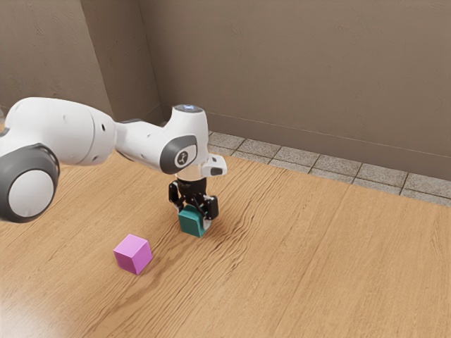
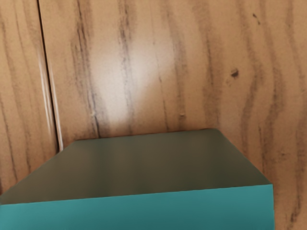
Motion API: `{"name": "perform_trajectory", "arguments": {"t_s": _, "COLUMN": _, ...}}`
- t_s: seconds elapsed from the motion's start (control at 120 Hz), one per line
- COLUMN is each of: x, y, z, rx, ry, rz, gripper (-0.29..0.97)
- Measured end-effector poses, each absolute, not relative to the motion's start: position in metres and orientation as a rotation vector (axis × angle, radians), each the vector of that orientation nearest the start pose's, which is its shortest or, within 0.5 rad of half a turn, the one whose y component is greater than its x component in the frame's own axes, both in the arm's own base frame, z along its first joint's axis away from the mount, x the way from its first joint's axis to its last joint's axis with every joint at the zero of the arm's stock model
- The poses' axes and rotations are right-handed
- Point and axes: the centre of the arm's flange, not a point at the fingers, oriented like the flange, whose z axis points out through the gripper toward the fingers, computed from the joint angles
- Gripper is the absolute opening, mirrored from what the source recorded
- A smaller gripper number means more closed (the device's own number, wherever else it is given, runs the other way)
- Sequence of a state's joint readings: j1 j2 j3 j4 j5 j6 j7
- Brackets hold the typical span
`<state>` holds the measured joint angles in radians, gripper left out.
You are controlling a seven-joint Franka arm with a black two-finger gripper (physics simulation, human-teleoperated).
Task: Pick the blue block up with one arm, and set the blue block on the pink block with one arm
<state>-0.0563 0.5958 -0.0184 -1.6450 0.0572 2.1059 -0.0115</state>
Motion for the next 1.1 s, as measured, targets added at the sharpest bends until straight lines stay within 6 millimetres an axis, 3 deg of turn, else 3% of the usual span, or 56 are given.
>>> {"name": "perform_trajectory", "arguments": {"t_s": 0.45, "x": 0.67, "y": -0.045, "z": 0.258, "rx": -3.092, "ry": 0.142, "rz": 0.201, "gripper": 0.4}}
{"name": "perform_trajectory", "arguments": {"t_s": 0.55, "x": 0.674, "y": -0.044, "z": 0.273, "rx": -3.096, "ry": 0.137, "rz": 0.168, "gripper": 0.4}}
{"name": "perform_trajectory", "arguments": {"t_s": 0.642, "x": 0.672, "y": -0.043, "z": 0.298, "rx": -3.099, "ry": 0.133, "rz": 0.132, "gripper": 0.4}}
{"name": "perform_trajectory", "arguments": {"t_s": 0.717, "x": 0.66, "y": -0.041, "z": 0.321, "rx": -3.099, "ry": 0.13, "rz": 0.118, "gripper": 0.41}}
{"name": "perform_trajectory", "arguments": {"t_s": 0.842, "x": 0.62, "y": -0.035, "z": 0.356, "rx": -3.094, "ry": 0.123, "rz": 0.115, "gripper": 0.41}}
{"name": "perform_trajectory", "arguments": {"t_s": 0.967, "x": 0.589, "y": -0.022, "z": 0.366, "rx": -3.091, "ry": 0.098, "rz": 0.142, "gripper": 0.41}}
{"name": "perform_trajectory", "arguments": {"t_s": 1.1, "x": 0.56, "y": -0.023, "z": 0.381, "rx": -3.088, "ry": 0.107, "rz": 0.138, "gripper": 0.41}}
